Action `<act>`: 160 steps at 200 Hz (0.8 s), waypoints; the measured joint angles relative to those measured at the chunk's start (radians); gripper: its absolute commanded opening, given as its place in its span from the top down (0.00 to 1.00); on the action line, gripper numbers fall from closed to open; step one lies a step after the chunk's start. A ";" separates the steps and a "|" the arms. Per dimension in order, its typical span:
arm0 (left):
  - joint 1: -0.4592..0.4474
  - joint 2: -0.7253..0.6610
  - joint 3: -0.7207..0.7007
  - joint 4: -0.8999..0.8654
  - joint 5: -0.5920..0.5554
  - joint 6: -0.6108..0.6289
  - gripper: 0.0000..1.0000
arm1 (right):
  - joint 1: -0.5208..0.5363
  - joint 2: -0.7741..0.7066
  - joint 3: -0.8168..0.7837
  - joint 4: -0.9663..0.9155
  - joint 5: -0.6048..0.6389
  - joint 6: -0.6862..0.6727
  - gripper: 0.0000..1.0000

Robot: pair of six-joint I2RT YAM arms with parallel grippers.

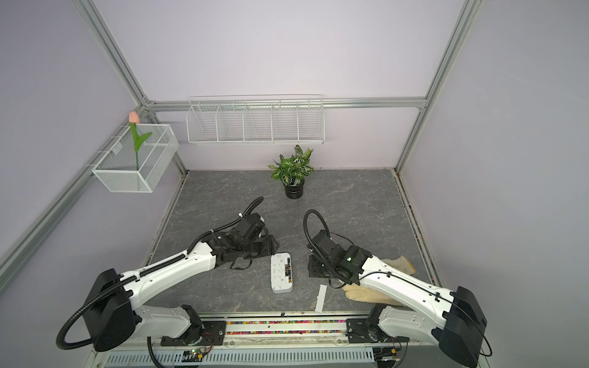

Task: Insert the battery into the alarm
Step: Pick up the cover from the center of the board.

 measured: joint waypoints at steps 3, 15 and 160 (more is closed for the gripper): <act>-0.003 -0.008 0.000 0.001 0.004 0.005 0.35 | 0.001 -0.013 -0.012 -0.010 0.000 0.008 0.50; -0.026 -0.029 0.000 0.006 0.011 0.012 0.35 | 0.007 -0.067 -0.062 -0.045 0.000 0.039 0.51; -0.362 -0.157 -0.255 0.243 -0.095 -0.282 0.36 | 0.204 -0.052 -0.187 -0.089 0.031 0.266 0.52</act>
